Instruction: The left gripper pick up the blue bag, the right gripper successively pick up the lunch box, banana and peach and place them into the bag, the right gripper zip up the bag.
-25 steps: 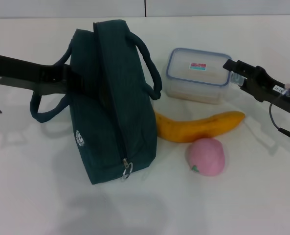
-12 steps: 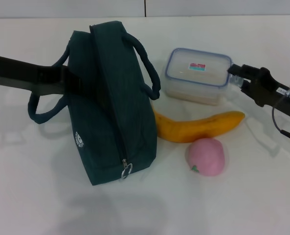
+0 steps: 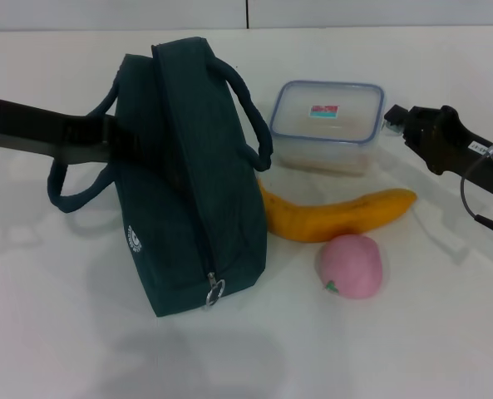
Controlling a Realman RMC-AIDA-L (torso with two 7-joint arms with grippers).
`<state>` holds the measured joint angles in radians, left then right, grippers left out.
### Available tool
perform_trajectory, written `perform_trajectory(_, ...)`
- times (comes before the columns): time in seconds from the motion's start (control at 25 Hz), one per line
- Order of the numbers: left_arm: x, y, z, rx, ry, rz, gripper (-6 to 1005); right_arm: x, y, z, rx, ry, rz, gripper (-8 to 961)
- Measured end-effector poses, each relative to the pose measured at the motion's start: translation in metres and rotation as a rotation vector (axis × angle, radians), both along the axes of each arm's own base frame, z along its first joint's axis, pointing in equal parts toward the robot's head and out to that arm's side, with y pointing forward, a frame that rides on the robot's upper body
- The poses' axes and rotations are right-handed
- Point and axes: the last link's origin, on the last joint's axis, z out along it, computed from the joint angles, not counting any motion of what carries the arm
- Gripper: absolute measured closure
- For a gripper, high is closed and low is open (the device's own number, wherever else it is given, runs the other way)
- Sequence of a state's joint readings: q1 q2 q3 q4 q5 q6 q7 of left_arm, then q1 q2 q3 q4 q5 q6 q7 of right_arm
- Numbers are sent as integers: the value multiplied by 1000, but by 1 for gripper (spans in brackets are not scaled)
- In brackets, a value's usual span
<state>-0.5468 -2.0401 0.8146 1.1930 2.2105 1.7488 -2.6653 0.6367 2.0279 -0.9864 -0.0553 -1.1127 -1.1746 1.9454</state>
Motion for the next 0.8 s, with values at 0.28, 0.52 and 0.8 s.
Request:
perform_trajectory(0.28,-1,1,0,-1,-3,3,965,1,-1,4,25,40,-15,855)
perform_trajectory(0.52,-3,1,8,24,-12,10,965,14,-11,14,78,104,-61,848)
perform_trajectory(0.8,-1,0,10,30,-37,16,965,29,-30,26,146,181,-98,840)
